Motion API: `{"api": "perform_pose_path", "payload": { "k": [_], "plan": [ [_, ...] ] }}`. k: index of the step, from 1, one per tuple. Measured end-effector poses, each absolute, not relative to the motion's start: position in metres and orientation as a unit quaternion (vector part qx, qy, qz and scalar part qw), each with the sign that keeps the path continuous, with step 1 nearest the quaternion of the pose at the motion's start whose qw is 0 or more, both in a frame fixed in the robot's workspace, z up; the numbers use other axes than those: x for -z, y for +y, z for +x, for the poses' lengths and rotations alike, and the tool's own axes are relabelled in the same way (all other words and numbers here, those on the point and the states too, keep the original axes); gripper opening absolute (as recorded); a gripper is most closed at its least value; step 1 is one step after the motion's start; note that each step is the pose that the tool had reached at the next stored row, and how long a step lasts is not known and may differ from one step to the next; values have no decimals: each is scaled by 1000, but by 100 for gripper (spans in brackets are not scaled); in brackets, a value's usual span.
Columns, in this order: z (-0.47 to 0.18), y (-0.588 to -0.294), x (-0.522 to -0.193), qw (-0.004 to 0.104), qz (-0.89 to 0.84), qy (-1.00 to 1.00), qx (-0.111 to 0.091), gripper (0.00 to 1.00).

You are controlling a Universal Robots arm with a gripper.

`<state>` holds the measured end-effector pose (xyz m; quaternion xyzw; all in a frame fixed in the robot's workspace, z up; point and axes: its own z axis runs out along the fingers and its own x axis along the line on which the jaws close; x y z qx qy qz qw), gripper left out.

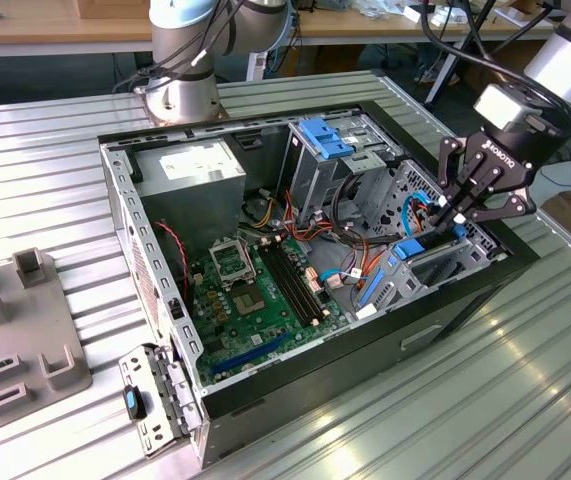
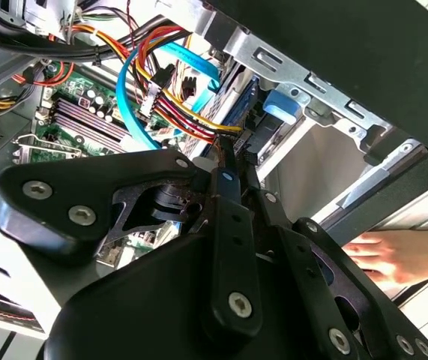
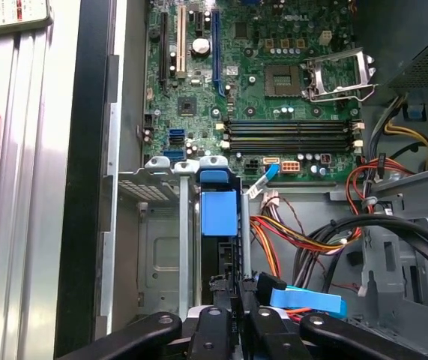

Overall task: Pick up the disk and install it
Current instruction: 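Insert the first disk wire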

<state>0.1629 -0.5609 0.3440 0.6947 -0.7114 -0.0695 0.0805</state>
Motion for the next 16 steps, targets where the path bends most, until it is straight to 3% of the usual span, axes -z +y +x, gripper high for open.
{"api": "perform_pose_path", "payload": {
  "k": [16],
  "plan": [
    [164, -562, -342, 80, 695, -711, 69, 16]
  ]
}}
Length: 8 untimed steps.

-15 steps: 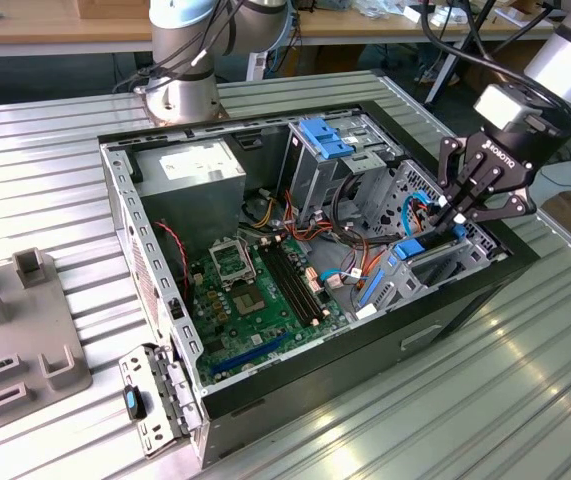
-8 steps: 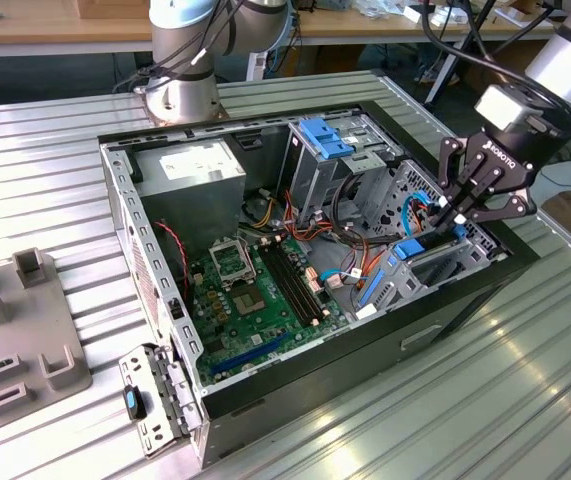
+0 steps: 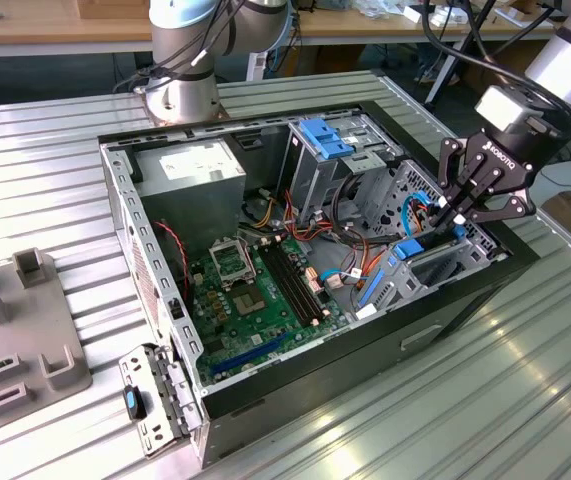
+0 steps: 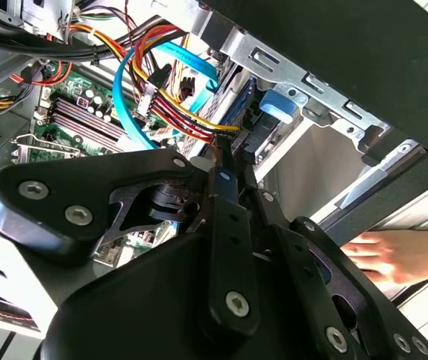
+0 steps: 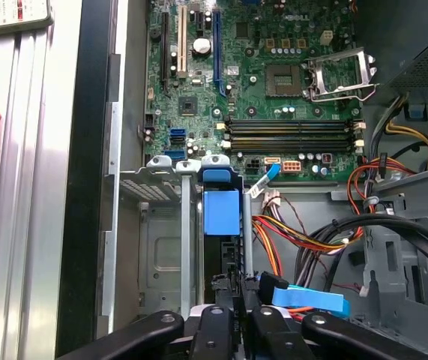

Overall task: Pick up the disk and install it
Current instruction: 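Insert the first disk wire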

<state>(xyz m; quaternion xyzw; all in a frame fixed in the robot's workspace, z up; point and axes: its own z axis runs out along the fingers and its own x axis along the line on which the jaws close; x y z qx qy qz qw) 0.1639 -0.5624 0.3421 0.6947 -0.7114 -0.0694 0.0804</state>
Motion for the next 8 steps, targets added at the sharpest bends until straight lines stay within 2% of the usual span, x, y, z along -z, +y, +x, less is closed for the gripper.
{"api": "perform_pose_path", "payload": {
  "k": [8],
  "plan": [
    [165, -562, -342, 80, 694, -713, 70, 16]
  ]
}}
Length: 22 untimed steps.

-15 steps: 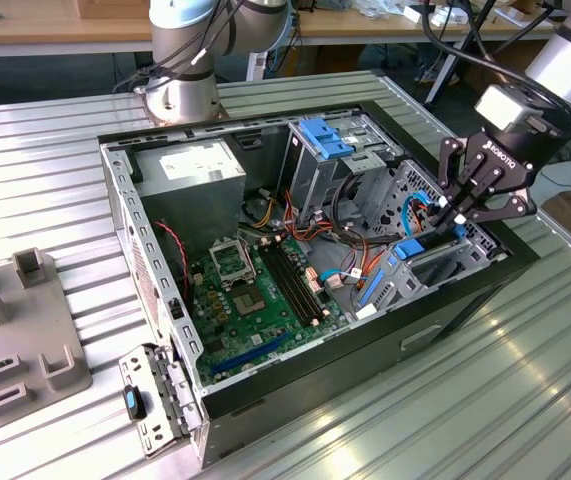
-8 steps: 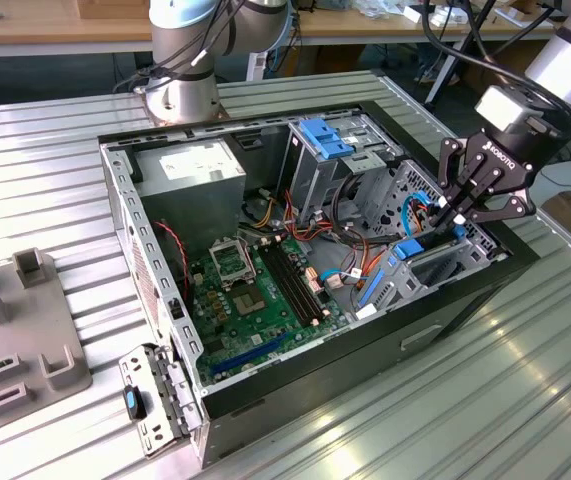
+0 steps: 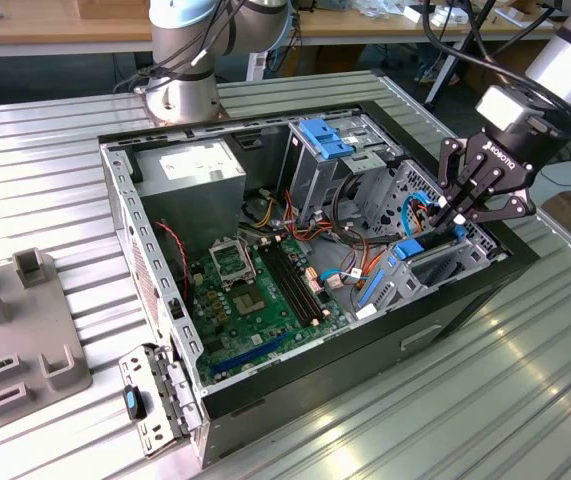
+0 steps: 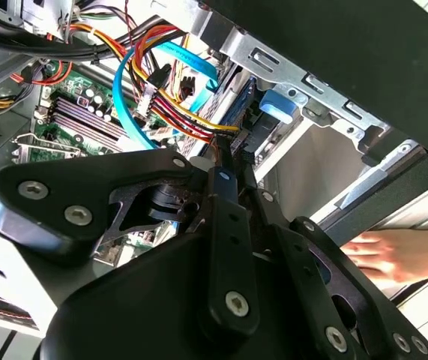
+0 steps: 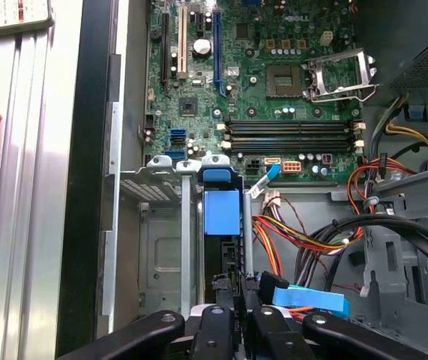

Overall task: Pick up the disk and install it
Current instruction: 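Insert the first disk wire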

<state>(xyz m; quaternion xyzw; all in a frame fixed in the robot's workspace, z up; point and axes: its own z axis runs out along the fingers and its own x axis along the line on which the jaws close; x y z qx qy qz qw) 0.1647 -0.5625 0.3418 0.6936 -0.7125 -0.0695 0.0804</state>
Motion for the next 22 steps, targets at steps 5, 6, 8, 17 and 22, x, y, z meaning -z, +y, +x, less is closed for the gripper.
{"api": "perform_pose_path", "payload": {
  "k": [5, 6, 8, 17, 22],
  "plan": [
    [165, -562, -342, 80, 688, -718, 70, 16],
    [165, -562, -341, 80, 687, -718, 70, 16],
    [165, -563, -340, 80, 687, -719, 70, 16],
    [165, -563, -336, 80, 687, -719, 70, 16],
    [165, -563, -335, 79, 687, -719, 71, 16]
  ]
}}
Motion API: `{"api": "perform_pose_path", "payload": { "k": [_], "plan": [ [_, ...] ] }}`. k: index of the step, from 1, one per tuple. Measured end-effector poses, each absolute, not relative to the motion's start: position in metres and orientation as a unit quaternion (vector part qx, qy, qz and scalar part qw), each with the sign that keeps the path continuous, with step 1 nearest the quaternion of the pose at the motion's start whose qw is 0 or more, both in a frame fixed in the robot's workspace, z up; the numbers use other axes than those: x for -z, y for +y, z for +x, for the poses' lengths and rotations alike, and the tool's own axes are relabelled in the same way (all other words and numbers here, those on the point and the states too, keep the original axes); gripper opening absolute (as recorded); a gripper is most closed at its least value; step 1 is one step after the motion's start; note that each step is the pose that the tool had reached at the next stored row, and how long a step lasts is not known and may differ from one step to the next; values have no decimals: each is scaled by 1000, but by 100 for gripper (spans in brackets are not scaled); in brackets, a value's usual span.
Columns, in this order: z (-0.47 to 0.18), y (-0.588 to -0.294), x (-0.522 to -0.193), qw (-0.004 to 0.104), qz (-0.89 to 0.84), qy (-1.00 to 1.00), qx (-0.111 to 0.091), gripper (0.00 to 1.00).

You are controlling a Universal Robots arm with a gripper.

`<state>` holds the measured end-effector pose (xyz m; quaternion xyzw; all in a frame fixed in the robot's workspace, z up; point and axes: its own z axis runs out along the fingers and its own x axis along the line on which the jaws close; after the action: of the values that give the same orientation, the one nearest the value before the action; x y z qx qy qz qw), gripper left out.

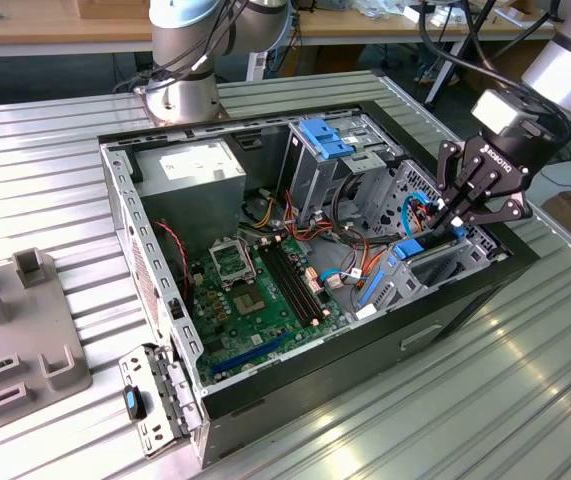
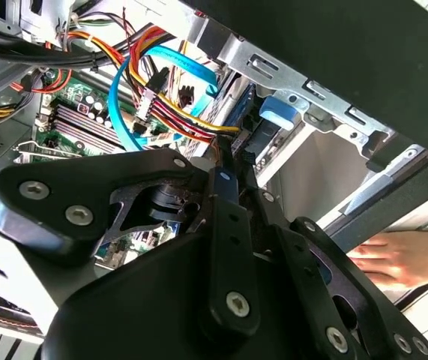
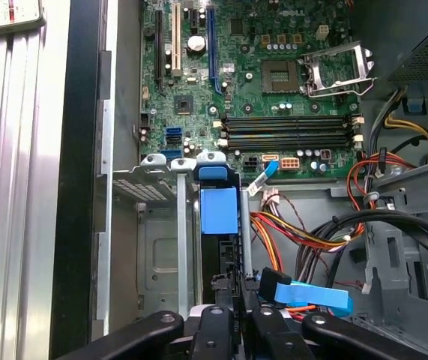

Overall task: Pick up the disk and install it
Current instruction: 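Insert the first disk wire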

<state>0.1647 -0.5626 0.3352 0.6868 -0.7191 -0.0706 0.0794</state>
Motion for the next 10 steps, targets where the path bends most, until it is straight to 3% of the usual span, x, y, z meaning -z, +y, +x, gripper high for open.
{"api": "perform_pose_path", "payload": {
  "k": [2, 3, 10],
  "plan": [
    [165, -563, -335, 79, 687, -719, 71, 18],
    [165, -563, -335, 80, 687, -719, 70, 24],
    [165, -563, -363, 79, 687, -719, 70, 24]
  ]
}}
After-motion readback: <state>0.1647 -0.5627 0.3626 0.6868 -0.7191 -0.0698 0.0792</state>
